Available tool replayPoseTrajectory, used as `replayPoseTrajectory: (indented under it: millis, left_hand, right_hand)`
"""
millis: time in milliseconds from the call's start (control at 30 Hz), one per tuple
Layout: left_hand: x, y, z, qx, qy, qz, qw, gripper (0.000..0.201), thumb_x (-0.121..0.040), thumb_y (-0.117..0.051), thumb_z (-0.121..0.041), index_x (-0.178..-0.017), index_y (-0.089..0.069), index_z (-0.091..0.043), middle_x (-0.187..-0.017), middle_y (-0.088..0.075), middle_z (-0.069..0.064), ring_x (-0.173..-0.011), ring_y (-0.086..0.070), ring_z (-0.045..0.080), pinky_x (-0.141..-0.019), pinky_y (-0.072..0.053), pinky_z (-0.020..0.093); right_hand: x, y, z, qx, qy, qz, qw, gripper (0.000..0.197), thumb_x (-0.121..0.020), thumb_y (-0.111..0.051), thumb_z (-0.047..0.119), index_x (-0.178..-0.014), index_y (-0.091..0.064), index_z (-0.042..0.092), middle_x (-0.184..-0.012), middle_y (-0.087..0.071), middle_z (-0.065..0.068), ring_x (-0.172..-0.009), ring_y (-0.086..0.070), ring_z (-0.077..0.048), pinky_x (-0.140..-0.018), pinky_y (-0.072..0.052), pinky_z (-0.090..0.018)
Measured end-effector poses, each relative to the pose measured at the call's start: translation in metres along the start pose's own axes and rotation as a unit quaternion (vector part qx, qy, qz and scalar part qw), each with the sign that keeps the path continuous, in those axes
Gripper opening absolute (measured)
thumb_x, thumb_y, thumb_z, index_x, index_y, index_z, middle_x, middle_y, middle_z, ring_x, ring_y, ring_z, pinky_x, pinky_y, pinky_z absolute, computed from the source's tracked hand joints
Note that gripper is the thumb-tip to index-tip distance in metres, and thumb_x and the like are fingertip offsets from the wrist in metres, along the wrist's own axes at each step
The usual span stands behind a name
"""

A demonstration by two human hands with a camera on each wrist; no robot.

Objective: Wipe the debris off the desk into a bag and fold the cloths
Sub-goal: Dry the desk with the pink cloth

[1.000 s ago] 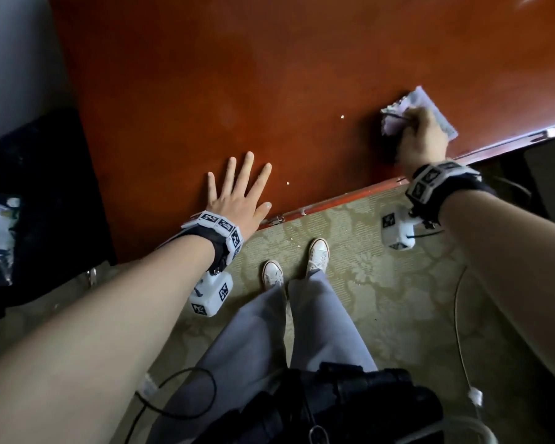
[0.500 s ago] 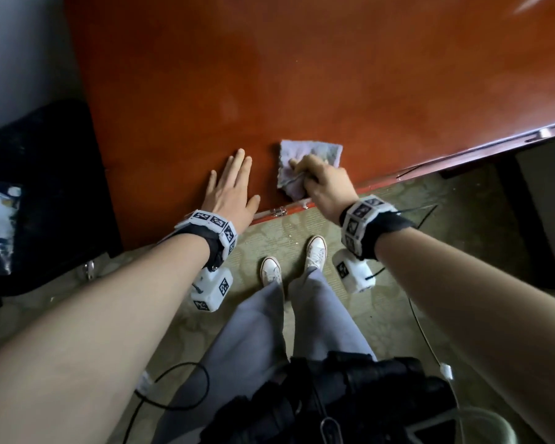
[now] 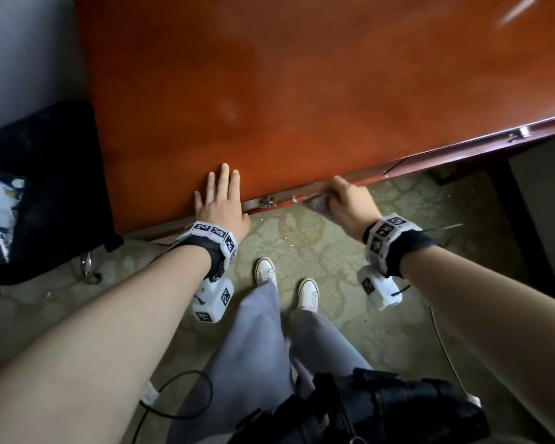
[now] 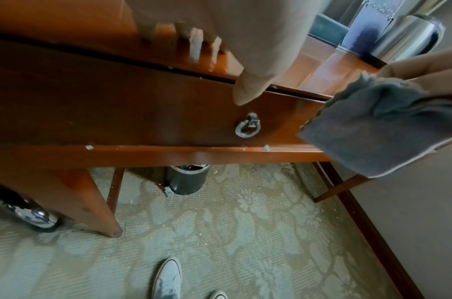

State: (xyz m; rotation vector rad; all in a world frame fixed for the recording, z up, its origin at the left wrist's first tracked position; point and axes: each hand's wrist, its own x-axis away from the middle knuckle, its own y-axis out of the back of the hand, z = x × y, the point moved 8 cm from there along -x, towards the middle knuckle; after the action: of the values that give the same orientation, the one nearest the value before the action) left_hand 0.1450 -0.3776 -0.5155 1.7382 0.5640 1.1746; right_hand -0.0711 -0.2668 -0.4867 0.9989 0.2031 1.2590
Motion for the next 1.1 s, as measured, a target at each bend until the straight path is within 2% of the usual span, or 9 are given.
replayPoseTrajectory:
  millis: [100,167,233,533,667,800,900,1000,1100]
  left_hand:
    - [0.005,-0.017,-0.014,-0.024,0.024,0.018,0.999,0.12,-0.08,-0.071,-0.046,-0.156,0.016,-0.013,-0.161,0.029,0.002,-0.151,0.016,0.03,-0.12,-0.002,0.059]
    - [0.005,-0.024,-0.02,-0.029,0.035,0.016,0.999,0.131,-0.074,-0.075,-0.051,-0.154,0.02,-0.01,-0.159,0.033,0.005,-0.15,0.019,0.032,-0.119,0.0,0.061]
    - [0.006,-0.027,-0.021,-0.028,0.043,0.015,0.999,0.135,-0.072,-0.076,-0.054,-0.153,0.023,-0.009,-0.158,0.035,0.006,-0.149,0.022,0.032,-0.119,0.002,0.061]
    - [0.01,-0.029,-0.017,-0.017,0.034,0.009,0.999,0.126,-0.075,-0.075,-0.039,-0.154,0.02,-0.017,-0.16,0.03,0.001,-0.149,0.022,0.026,-0.12,0.004,0.056]
    - [0.017,-0.024,-0.011,0.012,0.016,0.02,1.0,0.114,-0.08,-0.072,-0.03,-0.157,0.013,-0.024,-0.162,0.026,-0.005,-0.151,0.017,0.019,-0.123,0.002,0.049]
    - [0.025,-0.013,-0.003,0.05,-0.002,0.006,0.999,0.1,-0.082,-0.072,-0.029,-0.158,-0.007,-0.029,-0.165,0.012,-0.011,-0.153,0.004,0.016,-0.124,-0.006,0.044]
    - [0.03,0.003,-0.005,0.174,0.01,-0.026,0.984,0.072,-0.081,-0.07,-0.037,-0.146,-0.042,-0.027,-0.164,-0.019,-0.006,-0.15,-0.018,0.019,-0.122,-0.019,0.042]
    - [0.031,0.023,0.001,0.349,0.056,-0.058,0.934,0.041,-0.072,-0.071,-0.034,-0.109,-0.068,-0.015,-0.118,-0.069,0.005,-0.112,-0.062,0.026,-0.094,-0.05,0.038]
    - [0.033,0.044,0.024,0.384,0.087,-0.119,0.912,0.03,-0.066,-0.062,-0.036,-0.071,-0.057,-0.007,-0.065,-0.062,0.003,-0.068,-0.059,0.028,-0.054,-0.04,0.031]
  right_hand:
    - [0.006,0.056,-0.04,-0.048,-0.07,-0.157,0.984,0.017,-0.088,-0.048,0.015,-0.099,-0.059,0.01,-0.09,-0.068,-0.017,-0.077,-0.06,-0.031,-0.061,-0.031,-0.022]
    - [0.011,0.086,-0.062,-0.068,-0.119,-0.249,0.959,0.025,-0.087,-0.045,0.02,-0.105,-0.06,0.01,-0.098,-0.068,-0.02,-0.087,-0.062,-0.035,-0.067,-0.035,-0.03]
    - [0.009,0.097,-0.079,-0.074,-0.169,-0.283,0.941,0.027,-0.089,-0.044,0.019,-0.11,-0.06,0.01,-0.106,-0.067,-0.019,-0.098,-0.06,-0.038,-0.075,-0.034,-0.031]
    - [-0.022,-0.016,0.001,-0.118,-0.103,-0.138,0.978,0.022,-0.09,-0.046,0.02,-0.106,-0.059,0.011,-0.104,-0.068,-0.014,-0.097,-0.062,-0.033,-0.072,-0.035,-0.026]
    - [-0.014,-0.058,0.056,-0.09,0.001,-0.053,0.995,0.014,-0.081,-0.049,0.018,-0.09,-0.06,0.016,-0.085,-0.072,-0.009,-0.083,-0.065,-0.031,-0.069,-0.046,-0.028]
    - [-0.013,-0.043,0.065,-0.144,-0.005,-0.016,0.989,0.007,-0.076,-0.057,0.017,-0.078,-0.061,0.021,-0.075,-0.068,-0.002,-0.069,-0.061,-0.018,-0.061,-0.045,-0.02]
    - [-0.027,-0.029,0.064,-0.217,-0.045,0.018,0.975,0.009,-0.068,-0.06,0.012,-0.064,-0.063,0.02,-0.064,-0.062,0.001,-0.069,-0.058,-0.018,-0.062,-0.045,-0.022]
    - [-0.038,-0.03,0.081,-0.311,-0.054,0.044,0.948,0.014,-0.065,-0.06,0.004,-0.06,-0.062,0.017,-0.064,-0.061,-0.004,-0.067,-0.057,-0.02,-0.067,-0.048,-0.03]
    - [-0.049,-0.037,0.103,-0.307,-0.043,0.028,0.95,0.015,-0.072,-0.06,0.003,-0.065,-0.064,0.016,-0.07,-0.064,-0.004,-0.069,-0.059,-0.02,-0.07,-0.05,-0.032]
